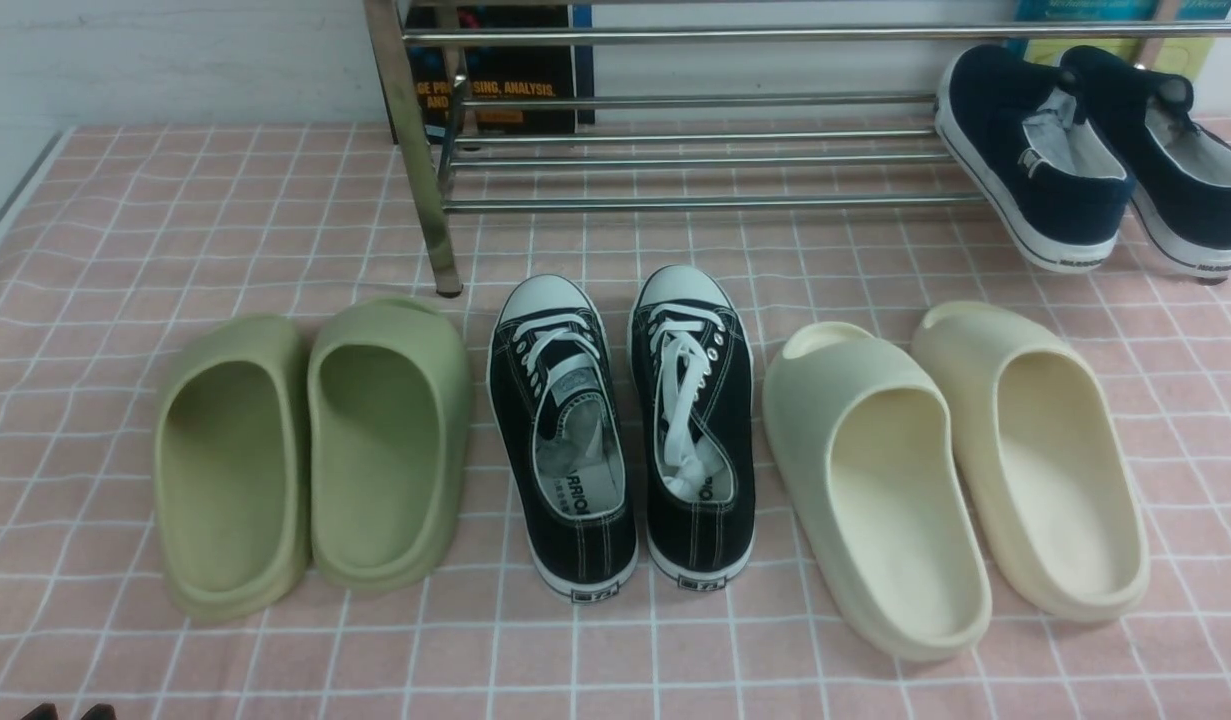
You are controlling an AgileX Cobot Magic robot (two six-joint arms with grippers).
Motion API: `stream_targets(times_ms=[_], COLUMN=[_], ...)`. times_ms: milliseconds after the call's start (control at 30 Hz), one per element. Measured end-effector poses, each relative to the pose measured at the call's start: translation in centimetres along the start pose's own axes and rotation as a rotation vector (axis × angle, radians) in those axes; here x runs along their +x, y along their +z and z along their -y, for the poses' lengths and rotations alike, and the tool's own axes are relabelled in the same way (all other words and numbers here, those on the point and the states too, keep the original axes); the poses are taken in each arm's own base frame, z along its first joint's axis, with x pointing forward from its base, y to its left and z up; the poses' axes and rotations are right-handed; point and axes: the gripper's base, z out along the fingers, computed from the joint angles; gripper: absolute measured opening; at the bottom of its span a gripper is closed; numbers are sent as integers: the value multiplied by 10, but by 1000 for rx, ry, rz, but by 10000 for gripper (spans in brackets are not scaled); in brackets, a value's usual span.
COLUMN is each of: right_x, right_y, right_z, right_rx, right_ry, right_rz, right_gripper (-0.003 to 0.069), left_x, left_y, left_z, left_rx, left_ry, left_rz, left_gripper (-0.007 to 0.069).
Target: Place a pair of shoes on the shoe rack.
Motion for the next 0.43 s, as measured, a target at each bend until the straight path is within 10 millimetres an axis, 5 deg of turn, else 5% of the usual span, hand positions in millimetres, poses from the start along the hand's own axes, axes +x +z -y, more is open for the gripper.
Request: stream_targets(times_ms=[433], right_x=[0], right_y=[0], right_z=[0], right_rx=[0], right_ry=[0], right_rz=[0], right_gripper=[83], left_x=[0], left_y=[0], left_z=[0], left_rx=[0], left_ry=[0], left_rz=[0], left_gripper=[239])
